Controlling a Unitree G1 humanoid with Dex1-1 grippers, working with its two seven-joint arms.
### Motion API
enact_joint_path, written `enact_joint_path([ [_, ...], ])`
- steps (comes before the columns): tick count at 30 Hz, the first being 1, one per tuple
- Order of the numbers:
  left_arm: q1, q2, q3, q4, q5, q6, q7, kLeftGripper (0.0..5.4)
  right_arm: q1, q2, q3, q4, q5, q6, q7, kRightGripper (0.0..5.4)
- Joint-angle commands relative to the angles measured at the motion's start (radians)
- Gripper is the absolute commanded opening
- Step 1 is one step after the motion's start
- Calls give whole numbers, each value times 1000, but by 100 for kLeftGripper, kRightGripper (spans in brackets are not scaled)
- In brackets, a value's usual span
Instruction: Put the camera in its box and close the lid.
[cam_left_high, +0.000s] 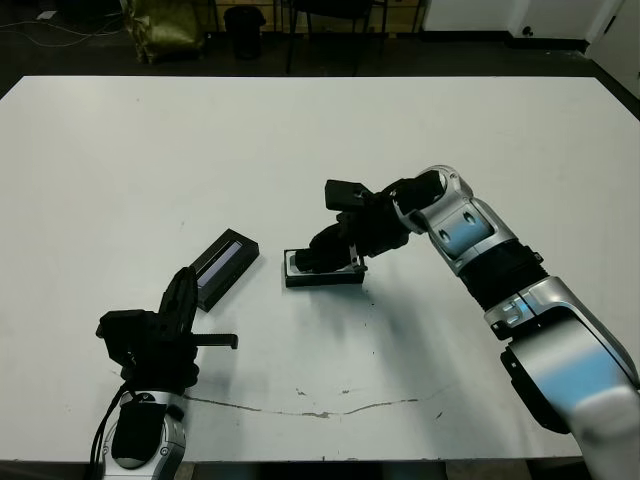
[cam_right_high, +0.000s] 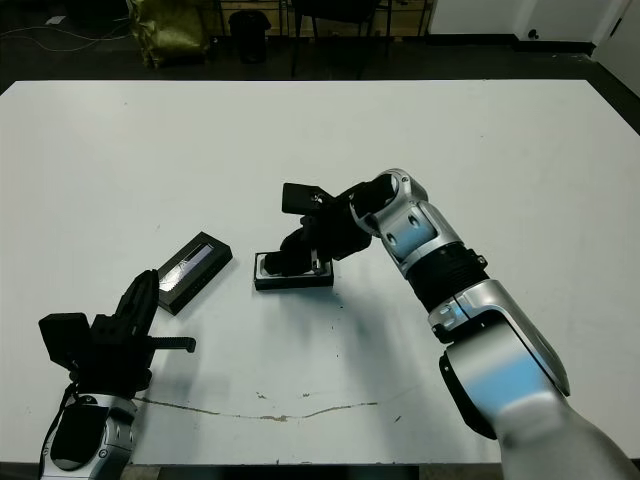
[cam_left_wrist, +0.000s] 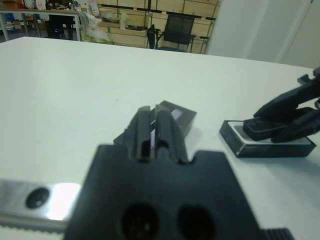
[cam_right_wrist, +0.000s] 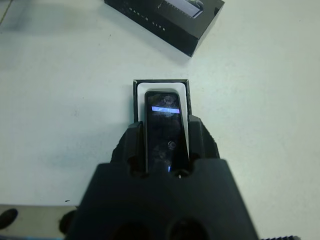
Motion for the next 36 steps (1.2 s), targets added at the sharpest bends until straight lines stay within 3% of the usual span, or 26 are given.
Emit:
enact_joint_path([
  [1,14,7,5,14,2,8,0,0,9,-2,11,7,-15,-31,-3,80],
  [18,25,8,4,23,9,-18,-1,0,43,15,39,42,-58,-160,-52,80],
  [29,33,3,6,6,7,9,9,0,40,41,57,90,-79,-131,-44,80],
  [36,31,-1,7,27,1,-20,3,0,60,30,78,54,-110,-167,-64,80],
])
